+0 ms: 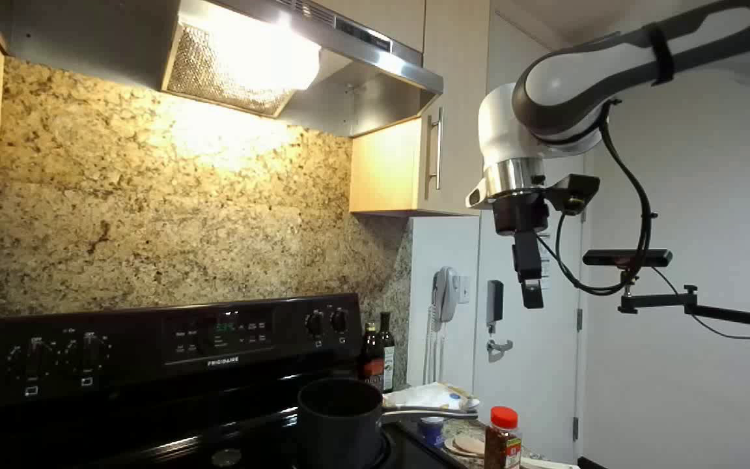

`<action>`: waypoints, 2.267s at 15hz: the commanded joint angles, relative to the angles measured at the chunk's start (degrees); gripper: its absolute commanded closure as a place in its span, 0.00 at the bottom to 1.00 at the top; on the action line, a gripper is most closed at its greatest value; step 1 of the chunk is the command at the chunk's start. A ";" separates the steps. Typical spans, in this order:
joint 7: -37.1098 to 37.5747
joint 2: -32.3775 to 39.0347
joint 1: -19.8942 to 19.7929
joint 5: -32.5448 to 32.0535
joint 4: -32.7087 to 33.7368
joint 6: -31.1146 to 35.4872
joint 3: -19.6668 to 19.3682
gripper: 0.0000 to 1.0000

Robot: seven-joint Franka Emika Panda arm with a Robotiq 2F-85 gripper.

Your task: Take the lid from the stove and put it on the right black pot

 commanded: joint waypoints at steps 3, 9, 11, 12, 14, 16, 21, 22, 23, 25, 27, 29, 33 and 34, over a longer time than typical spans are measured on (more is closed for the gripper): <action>-0.48 0.77 -1.24 0.40 0.01 1.66 1.40 0.00; 0.44 4.68 -1.47 -0.49 -2.10 15.20 2.10 0.00; 0.93 6.79 -1.72 0.15 -3.57 20.67 1.92 0.00; 0.62 8.09 -1.78 0.95 -4.64 24.28 1.64 0.00; -0.49 11.10 -1.85 3.34 -6.02 30.16 1.06 0.00; -1.09 14.16 -1.88 5.93 -7.26 35.85 0.78 0.00; -2.95 22.48 -2.29 13.01 -6.15 41.05 1.34 0.00; -1.27 23.86 -2.63 12.26 -5.74 41.23 1.72 0.00; -0.20 24.92 -2.82 11.33 -5.46 41.35 2.06 0.00; 2.15 27.62 -3.04 8.63 -4.43 41.81 2.91 0.00; 3.40 30.23 -2.93 6.96 -2.96 41.16 3.66 0.00; 4.41 32.57 -2.73 5.24 -1.47 40.75 4.55 0.00; 8.18 36.69 -2.35 1.10 1.20 40.97 5.78 0.00; 9.51 37.67 -2.26 -0.08 1.80 41.65 5.82 0.00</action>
